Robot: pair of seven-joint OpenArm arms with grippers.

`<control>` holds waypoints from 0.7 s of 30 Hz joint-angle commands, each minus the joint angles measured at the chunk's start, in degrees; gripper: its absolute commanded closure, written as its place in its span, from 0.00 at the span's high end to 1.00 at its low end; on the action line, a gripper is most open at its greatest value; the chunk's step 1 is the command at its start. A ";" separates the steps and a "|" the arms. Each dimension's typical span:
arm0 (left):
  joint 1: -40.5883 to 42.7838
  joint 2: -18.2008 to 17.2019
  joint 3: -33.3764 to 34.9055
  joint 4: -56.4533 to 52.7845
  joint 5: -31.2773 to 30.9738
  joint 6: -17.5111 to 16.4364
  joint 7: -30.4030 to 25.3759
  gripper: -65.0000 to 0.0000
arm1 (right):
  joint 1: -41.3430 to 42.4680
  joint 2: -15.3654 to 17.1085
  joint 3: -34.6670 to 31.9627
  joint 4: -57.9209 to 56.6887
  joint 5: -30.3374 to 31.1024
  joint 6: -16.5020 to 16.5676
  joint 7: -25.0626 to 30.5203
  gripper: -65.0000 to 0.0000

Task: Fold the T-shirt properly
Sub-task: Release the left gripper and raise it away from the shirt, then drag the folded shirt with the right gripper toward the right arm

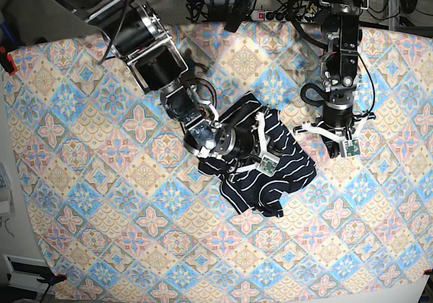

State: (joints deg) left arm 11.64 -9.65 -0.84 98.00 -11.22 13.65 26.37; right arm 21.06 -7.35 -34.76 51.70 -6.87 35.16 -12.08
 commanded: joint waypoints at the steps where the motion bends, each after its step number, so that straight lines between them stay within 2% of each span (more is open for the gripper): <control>1: 0.27 -0.33 -0.17 1.65 0.19 0.02 -1.45 0.00 | 2.02 0.01 0.17 -2.16 0.41 -0.04 2.01 0.04; 5: 2.65 -0.33 -0.17 3.41 0.19 0.02 -1.45 0.00 | 4.83 0.01 0.43 -12.89 0.41 -0.30 6.93 0.04; 9: 2.82 -0.15 -0.17 3.59 0.19 0.02 -1.45 0.00 | 6.68 0.89 1.58 -18.69 0.50 -0.30 10.19 0.04; 14: 2.82 -0.15 0.01 3.59 0.19 -0.07 -1.45 0.00 | 6.59 4.06 11.25 -19.04 0.15 -0.30 10.36 0.04; 21: 2.82 -0.15 0.01 3.24 0.19 -0.07 -1.45 0.00 | 6.59 10.30 18.28 -19.04 0.15 -0.30 10.45 0.04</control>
State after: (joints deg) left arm 14.96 -9.50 -0.69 100.29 -11.40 13.52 26.37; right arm 26.20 2.39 -16.78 31.99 -6.66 35.64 -1.45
